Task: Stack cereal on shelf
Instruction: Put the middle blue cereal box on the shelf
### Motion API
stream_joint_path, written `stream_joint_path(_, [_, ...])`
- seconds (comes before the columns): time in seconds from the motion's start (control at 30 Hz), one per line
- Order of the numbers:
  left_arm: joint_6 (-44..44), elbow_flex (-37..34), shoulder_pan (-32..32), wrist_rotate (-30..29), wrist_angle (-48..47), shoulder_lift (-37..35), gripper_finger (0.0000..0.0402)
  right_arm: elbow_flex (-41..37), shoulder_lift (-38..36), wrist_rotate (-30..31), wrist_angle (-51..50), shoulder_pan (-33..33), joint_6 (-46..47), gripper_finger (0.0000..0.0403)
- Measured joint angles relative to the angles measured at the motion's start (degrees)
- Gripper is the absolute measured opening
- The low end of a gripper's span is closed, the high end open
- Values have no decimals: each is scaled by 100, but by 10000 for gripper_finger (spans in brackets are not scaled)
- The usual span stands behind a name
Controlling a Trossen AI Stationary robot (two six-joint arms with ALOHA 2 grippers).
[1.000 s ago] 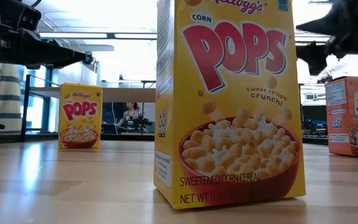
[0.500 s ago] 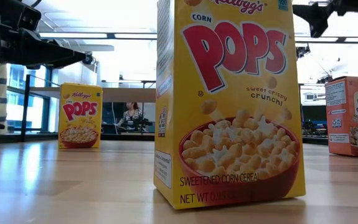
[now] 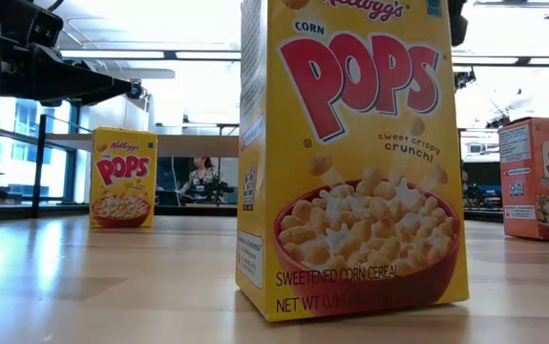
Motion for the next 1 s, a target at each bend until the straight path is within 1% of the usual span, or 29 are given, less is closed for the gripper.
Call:
stream_joint_path(0.13, [0, 2, 0, 1, 0, 1, 246, 570, 759, 105, -431, 279, 61, 268])
stream_joint_path(0.3, [0, 2, 0, 1, 0, 1, 246, 1244, 1597, 640, -1145, 687, 408, 268])
stream_joint_path(0.43, [0, 2, 0, 0, 0, 0, 246, 1578, 2163, 877, -1631, 897, 790, 268])
stream_joint_path(0.73, [0, 0, 0, 1, 0, 0, 246, 1644, 3012, 857, -2094, 1073, 1631, 268])
stream_joint_path(1.0, [0, 1, 0, -1, 0, 1, 246, 1644, 3430, 819, -2097, 1341, 1958, 268])
